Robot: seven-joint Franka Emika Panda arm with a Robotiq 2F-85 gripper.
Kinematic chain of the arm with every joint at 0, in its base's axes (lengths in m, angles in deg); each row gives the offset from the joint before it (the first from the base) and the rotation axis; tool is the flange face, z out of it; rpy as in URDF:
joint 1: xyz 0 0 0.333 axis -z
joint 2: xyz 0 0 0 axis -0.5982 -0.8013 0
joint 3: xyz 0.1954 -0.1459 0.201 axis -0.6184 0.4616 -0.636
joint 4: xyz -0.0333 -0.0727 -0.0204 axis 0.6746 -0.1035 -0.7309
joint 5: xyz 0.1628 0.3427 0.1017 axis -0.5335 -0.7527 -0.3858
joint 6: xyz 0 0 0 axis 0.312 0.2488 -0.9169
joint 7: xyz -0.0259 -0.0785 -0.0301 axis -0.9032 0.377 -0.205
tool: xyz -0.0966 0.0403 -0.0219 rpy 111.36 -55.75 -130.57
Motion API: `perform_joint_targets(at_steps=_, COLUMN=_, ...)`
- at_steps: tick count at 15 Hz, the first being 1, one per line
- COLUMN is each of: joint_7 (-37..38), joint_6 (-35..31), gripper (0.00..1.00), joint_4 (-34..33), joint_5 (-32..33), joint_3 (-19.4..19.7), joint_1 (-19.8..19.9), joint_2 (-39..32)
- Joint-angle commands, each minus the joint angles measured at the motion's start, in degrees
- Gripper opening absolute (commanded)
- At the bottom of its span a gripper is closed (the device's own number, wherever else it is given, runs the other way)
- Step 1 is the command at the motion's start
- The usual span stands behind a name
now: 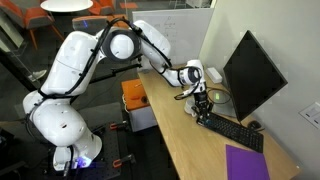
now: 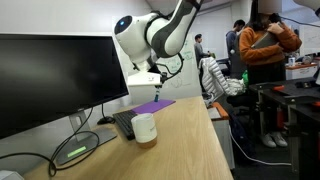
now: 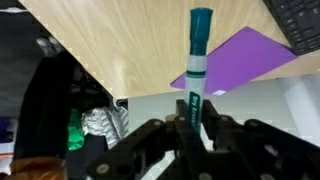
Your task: Put the marker in the mug
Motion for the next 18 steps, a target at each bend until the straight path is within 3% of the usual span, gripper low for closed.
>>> perform_joint_targets(at_steps=1, joint_7=5.4, joint_6=6.2, gripper=0.05, joint_4=-1.9, joint_5=8.1, joint_3=-5.1, joint_1=0.8, joint_2=1.5)
perform_joint_targets(at_steps=5, joint_7=9.7, joint_6=10.6, gripper=0.05, joint_4=-4.9, joint_5=14.9, joint_3=-11.6, joint_1=1.9, joint_2=0.5)
perform_joint_targets(at_steps=11, joint_7=13.4, joint_6=16.9, gripper=0.05, joint_4=-8.8, joint_5=19.9, joint_3=-20.4, joint_1=5.1, joint_2=-1.5)
perform_joint_targets(at_steps=18, joint_7=16.7, joint_6=13.5, gripper=0.05, joint_4=-10.8, joint_5=25.5, joint_3=-25.1, joint_1=8.4, joint_2=-5.7)
